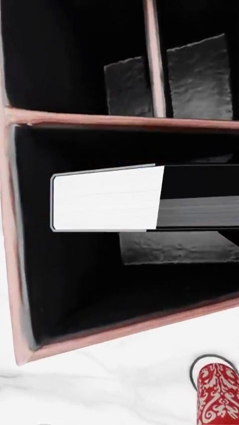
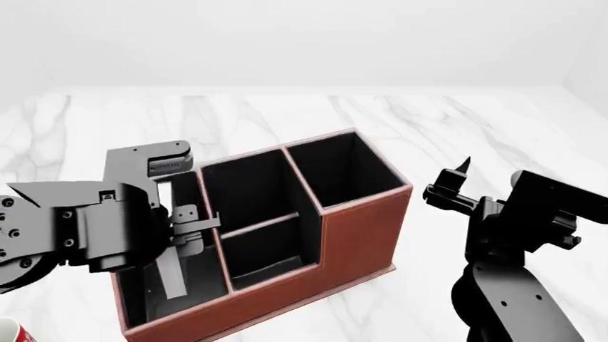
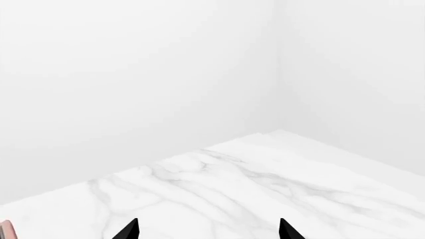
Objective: Pick up the book and place it in the left compartment of the caddy.
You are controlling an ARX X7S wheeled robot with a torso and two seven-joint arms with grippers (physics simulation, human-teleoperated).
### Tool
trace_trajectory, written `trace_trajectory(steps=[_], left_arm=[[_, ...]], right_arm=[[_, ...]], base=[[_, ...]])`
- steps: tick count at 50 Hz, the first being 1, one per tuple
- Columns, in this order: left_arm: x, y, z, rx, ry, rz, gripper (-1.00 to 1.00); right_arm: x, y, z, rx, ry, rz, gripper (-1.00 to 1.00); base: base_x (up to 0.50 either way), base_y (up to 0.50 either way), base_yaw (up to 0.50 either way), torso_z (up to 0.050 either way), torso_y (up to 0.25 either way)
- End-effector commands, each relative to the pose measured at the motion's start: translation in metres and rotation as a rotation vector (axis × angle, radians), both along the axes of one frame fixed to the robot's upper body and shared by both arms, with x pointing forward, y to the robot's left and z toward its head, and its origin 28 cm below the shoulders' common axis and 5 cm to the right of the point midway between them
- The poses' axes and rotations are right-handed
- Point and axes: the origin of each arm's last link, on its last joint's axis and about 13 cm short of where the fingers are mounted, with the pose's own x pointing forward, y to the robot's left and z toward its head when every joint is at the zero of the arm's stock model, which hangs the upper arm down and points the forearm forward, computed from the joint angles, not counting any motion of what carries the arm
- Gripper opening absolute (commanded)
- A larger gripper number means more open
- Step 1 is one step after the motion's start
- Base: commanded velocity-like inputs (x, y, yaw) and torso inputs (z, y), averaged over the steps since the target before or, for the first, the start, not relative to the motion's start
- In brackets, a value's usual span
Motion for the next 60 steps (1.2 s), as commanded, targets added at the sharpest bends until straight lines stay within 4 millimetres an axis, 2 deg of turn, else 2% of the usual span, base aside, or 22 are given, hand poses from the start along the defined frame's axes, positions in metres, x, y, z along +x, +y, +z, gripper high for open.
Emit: trace_trajectory(steps=[1,13,30,40,41,42,44,55,60], left_arm=[[0.001,0.003,-0.022,0.008,-0.068,0.034,-1.0],[0.0,0.002,-0.05,0.015,-0.059,0.05,-1.0],[0.005,0.001,-0.062,0.047,-0.077,0.054,-1.0],[0.006,0.003,-0.062,0.026,-0.077,0.046,-1.0],[0.005,0.003,-0.063,0.028,-0.063,0.036,1.0],[0.005,0.004,-0.063,0.066,-0.012,0.037,1.0],[0.005,0.004,-0.061,0.026,-0.057,0.043,1.0],[0.005,0.003,-0.058,0.037,-0.068,0.044,1.0],[0.002,0.002,-0.044,0.057,-0.082,0.04,1.0]], right_arm=[[0.0,0.0,0.0,-0.001,0.0,0.001,1.0],[0.0,0.0,0.0,0.002,-0.001,-0.001,1.0],[0.0,-0.001,0.0,0.005,-0.001,-0.002,1.0],[0.001,-0.001,0.0,0.002,-0.001,0.0,1.0],[0.001,-0.001,0.0,0.003,-0.001,0.0,1.0],[0.001,-0.001,0.0,0.002,0.0,0.0,1.0],[0.001,0.0,0.0,0.001,0.0,0.0,1.0],[0.001,0.001,-0.001,-0.002,0.002,0.005,1.0],[0.0,0.001,-0.001,-0.002,0.002,0.004,1.0]], base=[[0.0,0.0,0.0,0.0,0.0],[0.0,0.0,0.0,0.001,0.001],[0.0,0.0,0.0,0.0,0.002],[0.0,0.0,0.0,0.001,0.001],[0.0,0.0,0.0,0.0,0.0],[0.0,0.0,0.0,0.0,0.0],[0.0,0.0,0.0,0.0,0.0],[0.0,0.0,0.0,0.0,0.0],[0.0,0.0,0.0,0.0,0.0]])
